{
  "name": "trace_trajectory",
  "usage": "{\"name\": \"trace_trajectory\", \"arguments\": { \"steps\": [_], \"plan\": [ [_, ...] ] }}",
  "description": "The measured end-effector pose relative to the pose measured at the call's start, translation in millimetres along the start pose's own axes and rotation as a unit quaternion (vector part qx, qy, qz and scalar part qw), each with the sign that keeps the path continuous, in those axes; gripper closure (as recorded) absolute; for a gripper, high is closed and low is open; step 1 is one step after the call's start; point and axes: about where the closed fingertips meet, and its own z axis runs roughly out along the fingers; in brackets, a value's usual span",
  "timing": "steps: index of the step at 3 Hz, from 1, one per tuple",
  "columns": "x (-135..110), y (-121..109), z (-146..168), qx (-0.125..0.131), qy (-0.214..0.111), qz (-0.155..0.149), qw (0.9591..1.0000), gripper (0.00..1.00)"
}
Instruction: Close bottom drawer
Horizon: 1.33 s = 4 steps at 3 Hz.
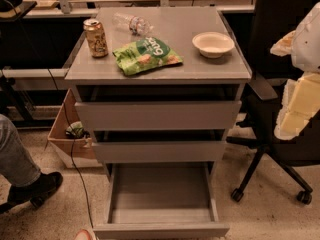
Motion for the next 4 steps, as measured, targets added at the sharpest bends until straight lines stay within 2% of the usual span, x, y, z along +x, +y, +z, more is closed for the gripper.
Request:
{"name": "trace_trajectory", "arguments": {
  "steps": [1, 2, 3, 4],
  "plan": [
    [-0.2, 0.3, 2.0, 0.001, -0.001, 0.0, 1.0, 0.0],
    [-1.2, 3.5, 18.1, 0.01, -0.011, 0.0, 0.9999, 0.0],
    [2.6, 15.8, 92.6, -0.015, -0.052, -0.009, 0.9985, 0.0],
    [0.4, 30.7, 152.9, -0.033, -0.089, -0.008, 0.9954, 0.0]
  ]
}}
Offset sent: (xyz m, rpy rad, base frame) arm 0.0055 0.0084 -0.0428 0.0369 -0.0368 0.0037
